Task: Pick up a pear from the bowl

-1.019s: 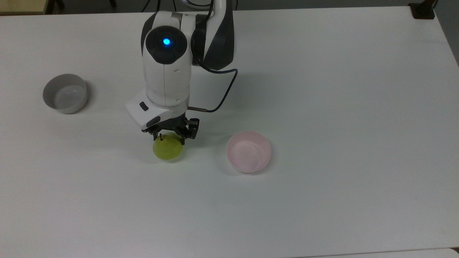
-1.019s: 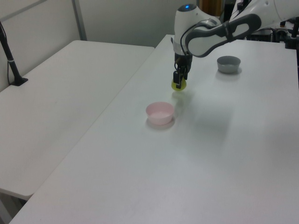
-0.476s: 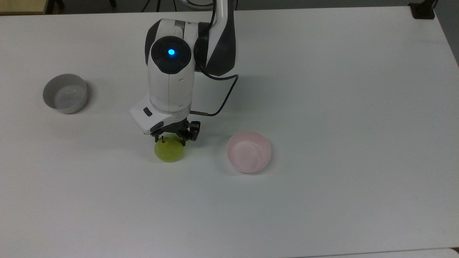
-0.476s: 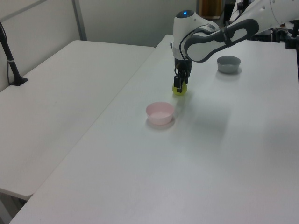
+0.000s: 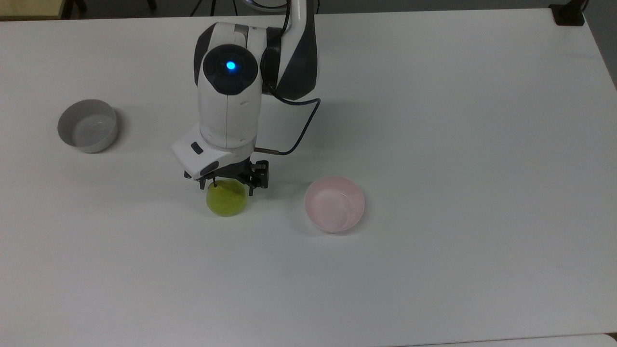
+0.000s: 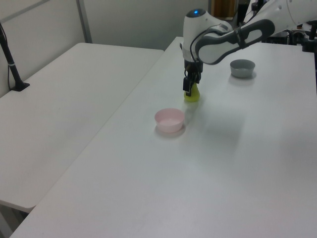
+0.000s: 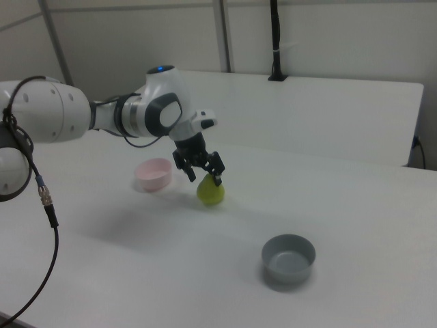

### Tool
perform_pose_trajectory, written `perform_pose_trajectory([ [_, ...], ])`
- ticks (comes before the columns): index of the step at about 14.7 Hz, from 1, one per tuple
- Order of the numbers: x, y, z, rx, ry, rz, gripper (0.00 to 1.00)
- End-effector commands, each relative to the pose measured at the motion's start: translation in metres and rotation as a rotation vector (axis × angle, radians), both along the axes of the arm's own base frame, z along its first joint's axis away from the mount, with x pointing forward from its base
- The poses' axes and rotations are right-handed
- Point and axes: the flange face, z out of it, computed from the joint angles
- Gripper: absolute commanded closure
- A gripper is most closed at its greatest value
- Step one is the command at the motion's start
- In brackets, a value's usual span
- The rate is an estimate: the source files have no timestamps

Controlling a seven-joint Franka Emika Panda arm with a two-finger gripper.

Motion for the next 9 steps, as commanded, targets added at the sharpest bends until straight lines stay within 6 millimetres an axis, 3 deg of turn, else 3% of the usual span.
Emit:
perform_pose_trajectory([
  [1,-0.034,-0.004,0.096,0.038,0.023,-0.064,0.0],
  [3,-0.061,-0.015,0.152,0.066,0.043,-0.087,0.0],
  [5,-0.086,-0.024,0.192,0.089,0.046,-0.092,0.0],
  [9,-0.121,-0.046,0.225,0.11,0.073,-0.09,0.0],
])
